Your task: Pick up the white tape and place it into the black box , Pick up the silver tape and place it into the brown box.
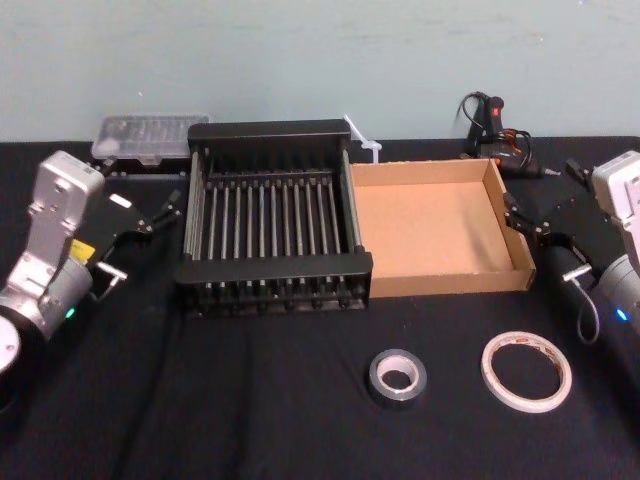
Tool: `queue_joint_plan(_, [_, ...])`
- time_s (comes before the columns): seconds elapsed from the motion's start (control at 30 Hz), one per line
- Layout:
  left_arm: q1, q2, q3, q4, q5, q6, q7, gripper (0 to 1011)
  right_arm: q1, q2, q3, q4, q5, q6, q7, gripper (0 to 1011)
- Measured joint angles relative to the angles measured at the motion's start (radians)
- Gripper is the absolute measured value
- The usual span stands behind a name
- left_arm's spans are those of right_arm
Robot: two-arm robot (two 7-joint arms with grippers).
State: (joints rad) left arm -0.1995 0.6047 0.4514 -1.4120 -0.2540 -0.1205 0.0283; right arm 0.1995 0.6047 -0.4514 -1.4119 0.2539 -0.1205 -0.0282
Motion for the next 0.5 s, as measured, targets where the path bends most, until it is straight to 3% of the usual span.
queue_joint_plan(0.2, [0.0,0.0,0.0,0.0,0.0,0.0,0.0,1001,0.0,0.0,0.001,0.0,0.0,0.0,0.001,1002])
queue_joint_plan(0.5, [0.0,0.0,0.0,0.0,0.0,0.0,0.0,1001,-0.028,0.011,0.045,-0.057,0.029,0.038,0.044,1002])
